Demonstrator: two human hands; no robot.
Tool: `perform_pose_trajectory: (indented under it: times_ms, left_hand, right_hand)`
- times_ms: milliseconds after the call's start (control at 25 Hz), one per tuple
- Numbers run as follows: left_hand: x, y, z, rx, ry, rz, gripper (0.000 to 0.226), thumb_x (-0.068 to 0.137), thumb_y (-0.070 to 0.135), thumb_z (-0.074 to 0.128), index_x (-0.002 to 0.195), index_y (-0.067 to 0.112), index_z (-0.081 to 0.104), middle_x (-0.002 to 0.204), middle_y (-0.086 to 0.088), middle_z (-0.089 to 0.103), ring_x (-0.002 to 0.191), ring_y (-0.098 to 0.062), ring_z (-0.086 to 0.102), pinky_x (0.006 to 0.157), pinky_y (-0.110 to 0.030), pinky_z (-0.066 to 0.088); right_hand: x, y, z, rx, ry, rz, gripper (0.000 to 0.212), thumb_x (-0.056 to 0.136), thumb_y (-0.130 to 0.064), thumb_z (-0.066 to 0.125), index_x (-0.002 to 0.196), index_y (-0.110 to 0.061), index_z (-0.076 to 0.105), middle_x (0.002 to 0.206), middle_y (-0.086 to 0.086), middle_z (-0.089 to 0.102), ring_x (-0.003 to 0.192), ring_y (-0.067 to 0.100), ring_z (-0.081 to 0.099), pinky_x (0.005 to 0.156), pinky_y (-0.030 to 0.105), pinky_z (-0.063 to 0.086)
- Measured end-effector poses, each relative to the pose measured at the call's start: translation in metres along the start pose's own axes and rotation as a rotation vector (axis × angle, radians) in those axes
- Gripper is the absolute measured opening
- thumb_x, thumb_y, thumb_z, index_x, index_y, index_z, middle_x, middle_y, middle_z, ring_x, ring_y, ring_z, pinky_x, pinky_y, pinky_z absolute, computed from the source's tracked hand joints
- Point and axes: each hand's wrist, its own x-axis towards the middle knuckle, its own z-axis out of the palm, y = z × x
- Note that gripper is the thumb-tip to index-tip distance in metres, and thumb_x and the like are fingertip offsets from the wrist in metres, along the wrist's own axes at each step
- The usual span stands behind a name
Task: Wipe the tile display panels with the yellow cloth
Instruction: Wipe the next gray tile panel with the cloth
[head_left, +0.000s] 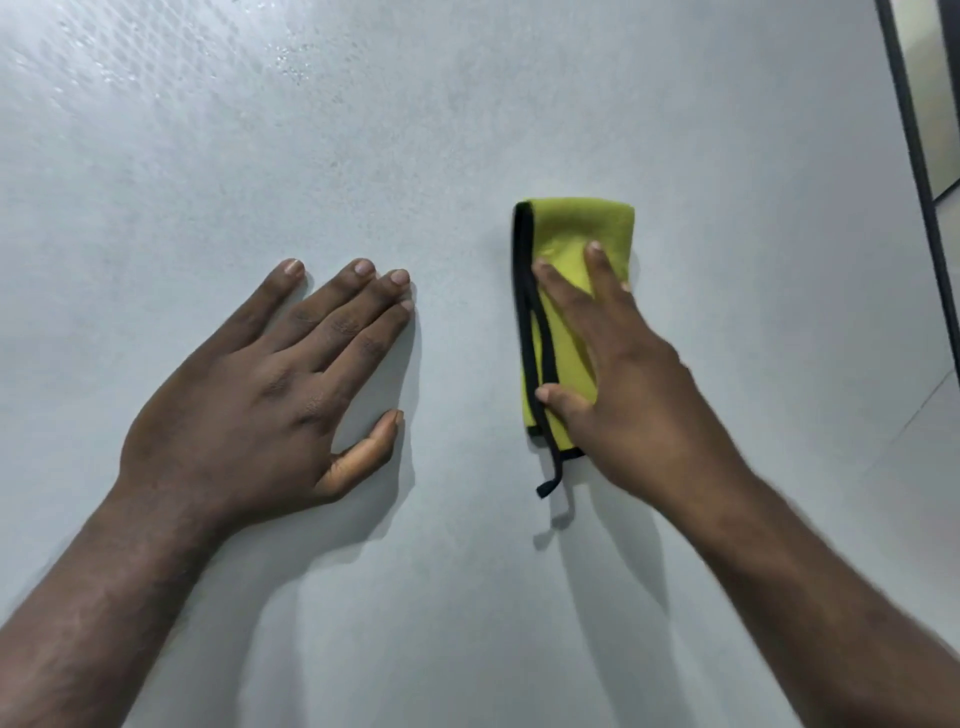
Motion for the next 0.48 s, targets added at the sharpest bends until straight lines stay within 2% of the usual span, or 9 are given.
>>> perform_pose_trajectory:
  times_ms: [120, 200, 240, 320, 400, 480]
  left_hand:
    - [-0.002, -0.002, 0.0, 0.011, 0.013, -0.002, 0.075, 0.107, 0.047, 0.048, 0.167, 0.004, 0.038, 0.176, -0.01, 0.031, 0.163, -0.029, 0.031, 0.132, -0.058, 0.026]
    - [-0.002, -0.001, 0.0, 0.026, 0.02, 0.0, 0.075, 0.106, 0.047, 0.049, 0.166, 0.004, 0.038, 0.176, -0.011, 0.031, 0.163, -0.029, 0.031, 0.131, -0.059, 0.026]
    - [-0.002, -0.001, 0.0, 0.029, 0.018, 0.001, 0.075, 0.106, 0.047, 0.049, 0.166, 0.004, 0.038, 0.176, -0.011, 0.031, 0.163, -0.029, 0.031, 0.131, -0.059, 0.026]
    - [0.0, 0.0, 0.0, 0.022, 0.013, 0.0, 0.075, 0.106, 0.047, 0.049, 0.167, 0.003, 0.038, 0.176, -0.011, 0.031, 0.163, -0.03, 0.031, 0.131, -0.059, 0.027]
    - [-0.002, 0.0, 0.0, 0.028, 0.017, -0.008, 0.076, 0.106, 0.048, 0.049, 0.166, 0.003, 0.038, 0.176, -0.011, 0.032, 0.162, -0.03, 0.032, 0.13, -0.059, 0.028]
    - [-0.004, 0.001, 0.0, 0.043, 0.029, -0.044, 0.076, 0.107, 0.05, 0.048, 0.166, 0.002, 0.039, 0.175, -0.013, 0.031, 0.162, -0.031, 0.032, 0.13, -0.057, 0.029]
  right_hand:
    - [-0.018, 0.008, 0.003, 0.014, 0.012, 0.051, 0.103, 0.096, -0.025, 0.079, 0.16, -0.065, 0.008, 0.169, -0.034, -0.02, 0.163, 0.007, 0.002, 0.113, 0.029, 0.037]
    - [-0.034, -0.001, 0.022, -0.037, -0.009, -0.017, 0.106, 0.097, -0.022, 0.078, 0.16, -0.065, 0.005, 0.167, -0.035, -0.024, 0.163, 0.007, -0.004, 0.115, 0.035, 0.04]
    - [-0.032, -0.005, 0.028, -0.062, -0.015, -0.075, 0.108, 0.096, -0.02, 0.078, 0.161, -0.064, 0.004, 0.168, -0.034, -0.025, 0.163, 0.008, -0.006, 0.111, 0.037, 0.045]
    - [-0.009, -0.01, 0.022, -0.073, 0.0, -0.148, 0.11, 0.092, -0.016, 0.081, 0.161, -0.061, 0.009, 0.171, -0.031, -0.018, 0.164, 0.01, 0.0, 0.106, 0.037, 0.048]
    - [0.016, -0.006, 0.003, -0.034, 0.035, -0.127, 0.107, 0.089, -0.02, 0.085, 0.161, -0.06, 0.018, 0.173, -0.029, -0.008, 0.162, 0.008, 0.01, 0.11, 0.03, 0.039]
    - [0.015, 0.004, -0.002, -0.007, 0.077, -0.047, 0.103, 0.089, -0.022, 0.086, 0.16, -0.06, 0.022, 0.173, -0.03, -0.005, 0.16, 0.003, 0.012, 0.112, 0.025, 0.032]
